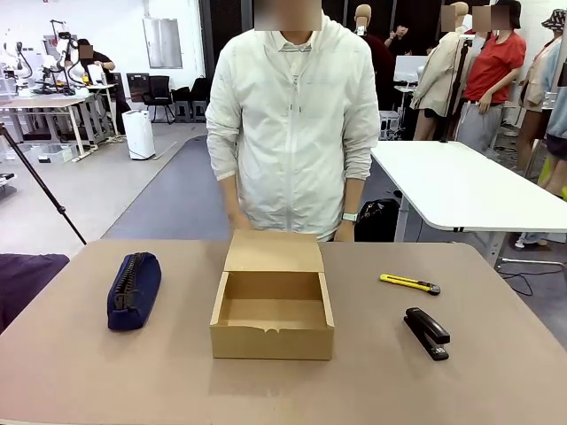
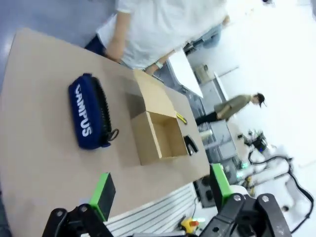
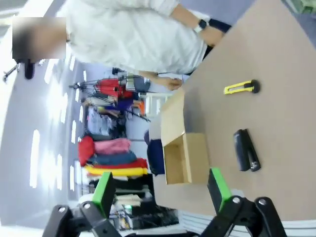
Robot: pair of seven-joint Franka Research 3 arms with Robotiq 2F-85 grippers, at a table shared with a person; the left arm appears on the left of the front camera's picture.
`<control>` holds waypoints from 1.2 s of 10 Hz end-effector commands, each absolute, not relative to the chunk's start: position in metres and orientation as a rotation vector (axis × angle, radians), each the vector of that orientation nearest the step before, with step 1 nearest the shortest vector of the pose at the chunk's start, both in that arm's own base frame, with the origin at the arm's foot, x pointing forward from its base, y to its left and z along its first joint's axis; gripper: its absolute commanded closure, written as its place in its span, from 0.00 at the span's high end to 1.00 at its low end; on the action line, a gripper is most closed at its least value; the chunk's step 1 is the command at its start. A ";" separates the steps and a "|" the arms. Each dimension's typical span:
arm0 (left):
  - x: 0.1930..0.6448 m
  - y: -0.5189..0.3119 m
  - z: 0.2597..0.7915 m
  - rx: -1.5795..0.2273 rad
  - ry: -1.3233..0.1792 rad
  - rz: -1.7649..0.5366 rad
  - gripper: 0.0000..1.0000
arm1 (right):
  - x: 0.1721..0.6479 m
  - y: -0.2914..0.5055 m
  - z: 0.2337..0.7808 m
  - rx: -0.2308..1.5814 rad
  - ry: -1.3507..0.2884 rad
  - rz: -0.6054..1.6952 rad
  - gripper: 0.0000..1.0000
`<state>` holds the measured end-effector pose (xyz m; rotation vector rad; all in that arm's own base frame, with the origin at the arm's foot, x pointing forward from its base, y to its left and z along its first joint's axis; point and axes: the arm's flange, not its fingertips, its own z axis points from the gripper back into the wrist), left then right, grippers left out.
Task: Pack the items into the box.
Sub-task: Pick up the item specified by the human and place it in the Mailer Box.
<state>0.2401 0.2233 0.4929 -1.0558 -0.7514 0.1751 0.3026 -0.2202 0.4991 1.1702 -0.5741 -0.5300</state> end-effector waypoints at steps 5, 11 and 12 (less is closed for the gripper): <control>0.240 0.223 0.493 -1.056 -0.751 0.175 1.00 | 0.303 -0.220 0.499 1.170 -0.574 -0.530 1.00; 0.240 0.223 0.493 -1.056 -0.751 0.175 1.00 | 0.303 -0.220 0.499 1.170 -0.574 -0.530 1.00; 0.240 0.223 0.493 -1.056 -0.751 0.175 1.00 | 0.303 -0.220 0.499 1.170 -0.574 -0.530 1.00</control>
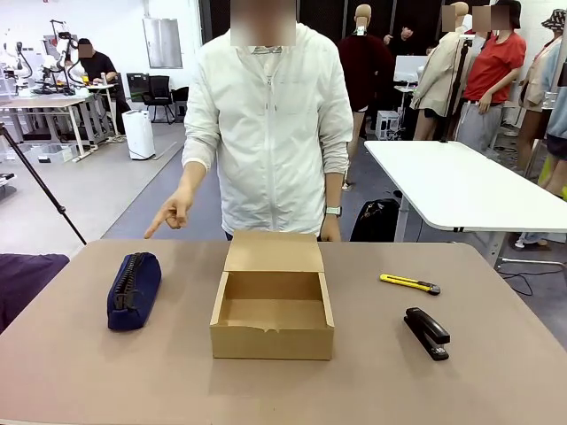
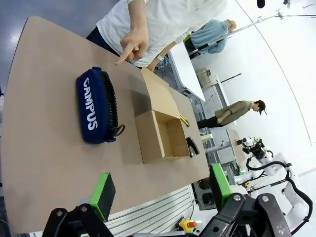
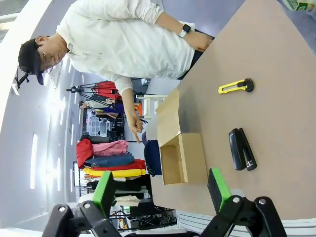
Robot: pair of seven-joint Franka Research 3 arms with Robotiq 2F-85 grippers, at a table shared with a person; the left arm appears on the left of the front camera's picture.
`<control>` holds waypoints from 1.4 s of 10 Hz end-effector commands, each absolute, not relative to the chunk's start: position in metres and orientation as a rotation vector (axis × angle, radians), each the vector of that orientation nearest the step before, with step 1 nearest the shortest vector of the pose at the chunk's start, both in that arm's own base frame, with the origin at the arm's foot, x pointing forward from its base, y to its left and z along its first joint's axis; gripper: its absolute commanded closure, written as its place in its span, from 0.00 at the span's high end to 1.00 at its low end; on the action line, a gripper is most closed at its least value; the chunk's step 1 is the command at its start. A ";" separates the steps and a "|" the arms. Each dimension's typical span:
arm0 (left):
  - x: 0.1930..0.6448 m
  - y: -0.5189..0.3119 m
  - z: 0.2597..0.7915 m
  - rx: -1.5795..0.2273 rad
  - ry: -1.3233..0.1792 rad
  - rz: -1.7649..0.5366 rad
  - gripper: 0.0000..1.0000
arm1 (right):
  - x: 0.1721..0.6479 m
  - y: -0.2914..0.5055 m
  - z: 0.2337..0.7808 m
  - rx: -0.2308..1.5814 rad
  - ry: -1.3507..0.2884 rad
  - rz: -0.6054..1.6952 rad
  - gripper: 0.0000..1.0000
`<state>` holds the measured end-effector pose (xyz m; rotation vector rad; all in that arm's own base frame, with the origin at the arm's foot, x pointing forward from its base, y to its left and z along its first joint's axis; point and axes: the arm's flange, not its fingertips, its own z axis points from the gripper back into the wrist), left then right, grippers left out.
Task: Pack the items into the box.
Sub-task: Pick up the item specified by the human and place it in the Mailer Box.
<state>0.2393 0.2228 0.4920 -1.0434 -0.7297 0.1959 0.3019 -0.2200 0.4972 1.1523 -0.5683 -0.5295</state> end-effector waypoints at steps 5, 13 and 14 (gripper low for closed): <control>0.329 0.112 0.550 -0.524 -0.344 -0.154 1.00 | 0.303 -0.220 0.499 1.170 -0.574 -0.530 1.00; 0.368 -0.049 0.540 -0.135 -0.280 -0.332 1.00 | 0.303 -0.220 0.499 1.170 -0.574 -0.530 1.00; 0.368 -0.049 0.540 -0.135 -0.280 -0.332 1.00 | 0.303 -0.220 0.499 1.170 -0.574 -0.530 1.00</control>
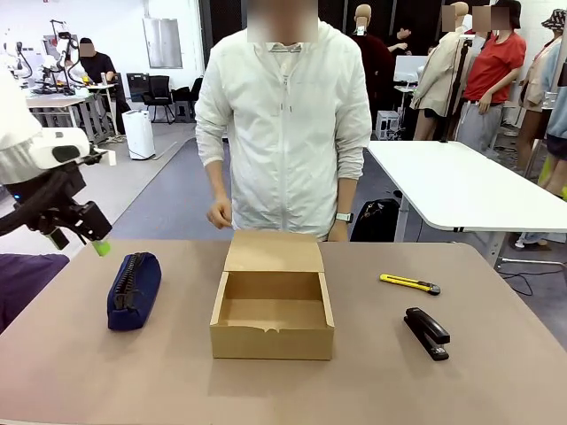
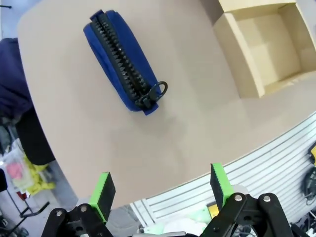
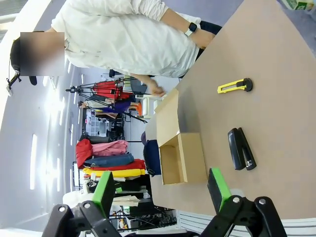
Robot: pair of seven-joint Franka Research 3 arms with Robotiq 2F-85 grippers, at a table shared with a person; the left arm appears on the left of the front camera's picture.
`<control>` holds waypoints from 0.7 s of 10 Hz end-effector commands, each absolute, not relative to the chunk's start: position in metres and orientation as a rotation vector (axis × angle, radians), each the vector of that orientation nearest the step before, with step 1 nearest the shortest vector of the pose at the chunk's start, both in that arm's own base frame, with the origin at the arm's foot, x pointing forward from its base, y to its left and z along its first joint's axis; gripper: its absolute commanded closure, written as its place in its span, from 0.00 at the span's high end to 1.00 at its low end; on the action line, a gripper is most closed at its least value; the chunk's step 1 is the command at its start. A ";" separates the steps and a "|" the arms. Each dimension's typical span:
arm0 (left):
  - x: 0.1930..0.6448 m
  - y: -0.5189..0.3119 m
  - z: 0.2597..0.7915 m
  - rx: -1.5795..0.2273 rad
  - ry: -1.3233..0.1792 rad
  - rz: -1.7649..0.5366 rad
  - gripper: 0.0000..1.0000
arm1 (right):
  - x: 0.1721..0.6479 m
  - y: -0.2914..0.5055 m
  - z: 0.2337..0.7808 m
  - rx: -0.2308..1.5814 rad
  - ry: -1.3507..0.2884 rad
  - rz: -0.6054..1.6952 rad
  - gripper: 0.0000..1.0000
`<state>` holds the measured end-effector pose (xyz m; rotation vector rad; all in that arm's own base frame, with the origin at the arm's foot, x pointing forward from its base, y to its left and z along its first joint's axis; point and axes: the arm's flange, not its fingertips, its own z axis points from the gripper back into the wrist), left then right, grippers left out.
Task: Pack the items into the box.
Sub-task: Pick up the item specified by the human and place it in the Mailer Box.
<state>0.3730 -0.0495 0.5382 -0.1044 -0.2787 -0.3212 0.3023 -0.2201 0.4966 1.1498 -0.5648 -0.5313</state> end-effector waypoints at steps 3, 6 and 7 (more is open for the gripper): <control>0.428 -0.060 0.515 -0.056 -0.189 -0.227 1.00 | 0.303 -0.220 0.499 1.170 -0.574 -0.530 1.00; 0.496 -0.054 0.462 0.028 -0.213 -0.005 1.00 | 0.303 -0.220 0.499 1.170 -0.574 -0.530 1.00; 0.509 -0.053 0.447 0.003 -0.209 -0.034 1.00 | 0.303 -0.220 0.499 1.170 -0.574 -0.530 1.00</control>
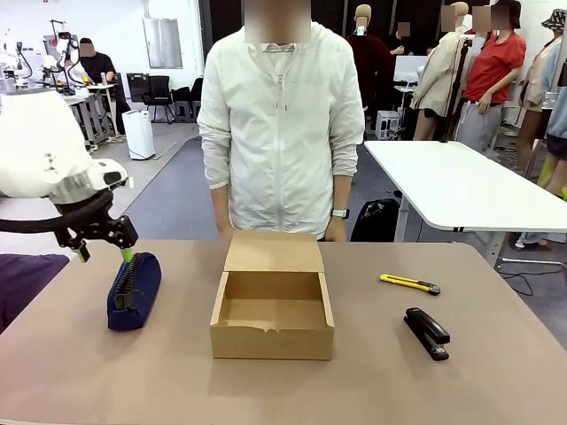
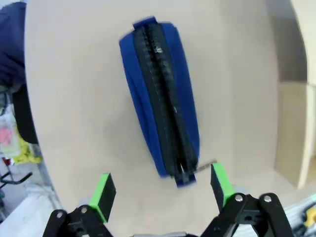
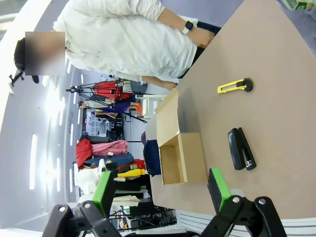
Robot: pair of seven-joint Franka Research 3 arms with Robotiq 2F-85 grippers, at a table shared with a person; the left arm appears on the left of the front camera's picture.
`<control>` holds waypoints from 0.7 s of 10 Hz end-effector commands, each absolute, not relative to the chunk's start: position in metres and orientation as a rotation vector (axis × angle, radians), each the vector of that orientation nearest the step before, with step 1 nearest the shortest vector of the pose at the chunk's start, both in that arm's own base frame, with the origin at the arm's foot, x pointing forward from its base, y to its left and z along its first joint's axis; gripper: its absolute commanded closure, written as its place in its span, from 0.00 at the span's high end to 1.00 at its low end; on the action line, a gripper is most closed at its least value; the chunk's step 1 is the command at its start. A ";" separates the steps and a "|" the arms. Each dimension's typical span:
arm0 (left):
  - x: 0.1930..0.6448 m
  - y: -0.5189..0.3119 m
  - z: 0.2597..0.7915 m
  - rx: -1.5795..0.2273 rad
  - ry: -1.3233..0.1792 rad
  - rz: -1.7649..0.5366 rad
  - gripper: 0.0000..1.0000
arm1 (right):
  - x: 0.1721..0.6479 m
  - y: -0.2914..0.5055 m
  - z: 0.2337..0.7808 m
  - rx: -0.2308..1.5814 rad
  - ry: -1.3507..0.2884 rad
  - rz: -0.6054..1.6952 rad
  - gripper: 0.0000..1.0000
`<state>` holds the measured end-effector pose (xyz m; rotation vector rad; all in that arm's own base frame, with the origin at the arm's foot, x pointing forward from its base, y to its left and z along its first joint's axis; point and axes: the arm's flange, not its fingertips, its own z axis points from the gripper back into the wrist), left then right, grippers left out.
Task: Pack the items into the box.
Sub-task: Pick up the item specified by the human and place it in the Mailer Box.
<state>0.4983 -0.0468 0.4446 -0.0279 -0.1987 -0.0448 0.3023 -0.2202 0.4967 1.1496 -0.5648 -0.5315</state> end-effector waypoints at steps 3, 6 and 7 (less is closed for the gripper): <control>0.515 -0.067 0.400 -0.052 -0.142 -0.078 1.00 | 0.303 -0.220 0.499 1.170 -0.574 -0.530 1.00; 0.516 -0.075 0.366 -0.019 -0.118 -0.031 1.00 | 0.303 -0.220 0.499 1.170 -0.574 -0.530 1.00; 0.518 -0.074 0.363 -0.013 -0.145 -0.018 1.00 | 0.303 -0.220 0.499 1.170 -0.574 -0.530 1.00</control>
